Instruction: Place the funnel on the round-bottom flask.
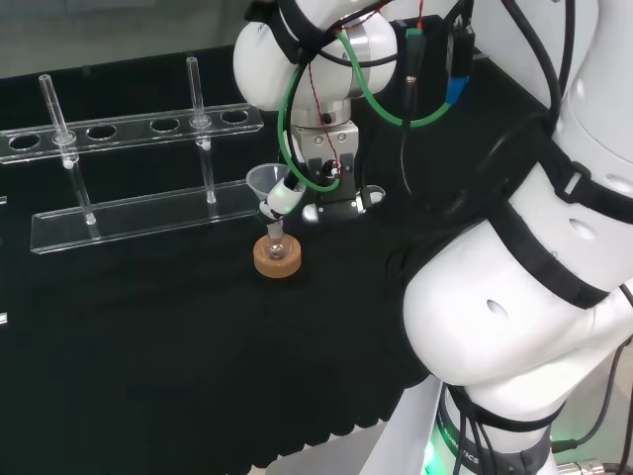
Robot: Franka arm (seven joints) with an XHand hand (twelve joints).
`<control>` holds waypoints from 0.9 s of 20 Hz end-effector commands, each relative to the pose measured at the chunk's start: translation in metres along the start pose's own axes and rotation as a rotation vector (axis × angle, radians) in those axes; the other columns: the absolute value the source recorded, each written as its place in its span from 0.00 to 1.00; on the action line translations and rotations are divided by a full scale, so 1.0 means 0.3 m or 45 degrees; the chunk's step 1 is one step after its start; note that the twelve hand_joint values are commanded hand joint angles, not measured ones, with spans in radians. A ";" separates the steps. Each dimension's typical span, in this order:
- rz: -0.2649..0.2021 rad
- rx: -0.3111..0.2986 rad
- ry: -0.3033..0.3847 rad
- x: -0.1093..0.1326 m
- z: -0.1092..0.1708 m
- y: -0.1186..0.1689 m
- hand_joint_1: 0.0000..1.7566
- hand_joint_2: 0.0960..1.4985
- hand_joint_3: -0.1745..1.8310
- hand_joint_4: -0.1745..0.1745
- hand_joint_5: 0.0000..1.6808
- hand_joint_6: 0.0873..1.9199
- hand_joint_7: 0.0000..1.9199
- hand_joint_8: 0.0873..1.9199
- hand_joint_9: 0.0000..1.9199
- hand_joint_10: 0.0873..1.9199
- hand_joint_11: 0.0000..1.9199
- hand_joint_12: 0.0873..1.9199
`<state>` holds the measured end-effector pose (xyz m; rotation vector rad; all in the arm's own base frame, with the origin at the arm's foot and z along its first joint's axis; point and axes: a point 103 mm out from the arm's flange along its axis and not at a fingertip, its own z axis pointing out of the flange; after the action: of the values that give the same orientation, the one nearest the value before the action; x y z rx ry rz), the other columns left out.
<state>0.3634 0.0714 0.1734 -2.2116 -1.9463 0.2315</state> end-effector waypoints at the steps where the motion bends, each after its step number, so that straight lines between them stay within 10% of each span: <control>1: -0.011 0.023 0.015 0.013 0.025 0.003 0.49 0.29 0.45 0.68 0.50 0.07 0.57 0.23 0.35 0.19 0.00 0.63; 18: 0.003 0.045 0.020 0.013 0.059 -0.023 0.49 0.29 0.45 0.67 0.49 0.08 0.57 0.23 0.34 0.19 0.00 0.62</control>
<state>0.3569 0.0775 0.1583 -2.1879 -1.9213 0.2454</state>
